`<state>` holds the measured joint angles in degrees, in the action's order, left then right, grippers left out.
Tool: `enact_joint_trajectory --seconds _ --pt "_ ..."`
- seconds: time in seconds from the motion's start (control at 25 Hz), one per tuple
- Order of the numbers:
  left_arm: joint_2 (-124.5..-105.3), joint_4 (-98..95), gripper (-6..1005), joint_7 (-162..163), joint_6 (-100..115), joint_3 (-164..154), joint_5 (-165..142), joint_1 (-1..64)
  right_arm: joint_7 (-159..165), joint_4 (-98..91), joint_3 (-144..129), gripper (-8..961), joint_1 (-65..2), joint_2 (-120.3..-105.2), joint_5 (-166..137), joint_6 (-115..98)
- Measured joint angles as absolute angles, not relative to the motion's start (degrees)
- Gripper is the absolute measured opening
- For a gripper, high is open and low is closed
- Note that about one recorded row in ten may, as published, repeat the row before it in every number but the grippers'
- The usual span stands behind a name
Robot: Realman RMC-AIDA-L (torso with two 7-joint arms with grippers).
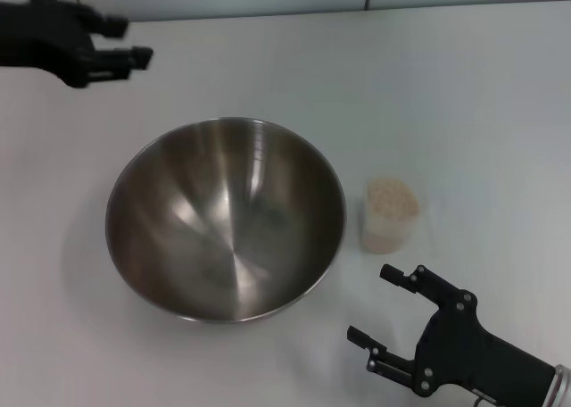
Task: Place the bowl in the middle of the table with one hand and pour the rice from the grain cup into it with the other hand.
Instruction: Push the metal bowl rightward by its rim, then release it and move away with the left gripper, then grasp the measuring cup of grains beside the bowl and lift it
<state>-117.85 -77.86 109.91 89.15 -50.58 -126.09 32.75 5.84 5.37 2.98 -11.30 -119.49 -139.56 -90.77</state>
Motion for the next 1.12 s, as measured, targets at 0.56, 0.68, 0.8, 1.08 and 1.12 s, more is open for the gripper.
enact_joint_trajectory --seconds 0.56,0.68,0.8,1.08,1.12 --pt "-118.27 -66.54 873 60.47 97.66 -48.34 -83.63 -2.86 5.80 5.36 3.49 761 -10.85 -119.53 -139.39 -90.82" --pt "-117.60 -47.18 873 47.84 104.22 -41.17 -84.99 -1.55 5.80 5.36 4.69 761 -10.24 -119.53 -139.38 -90.85" --pt "-116.37 -34.34 872 38.13 105.16 -37.74 -88.38 -0.53 5.77 5.40 7.45 761 -8.69 -119.53 -139.34 -91.16" --pt "-116.51 -21.69 871 26.67 100.78 -37.55 -92.12 0.54 5.23 5.41 19.45 762 -5.00 -119.68 -139.28 -90.32" --pt "-116.86 -21.67 871 26.48 99.87 -37.71 -92.26 0.66 4.77 5.73 21.93 762 -4.70 -119.76 -139.28 -89.62"
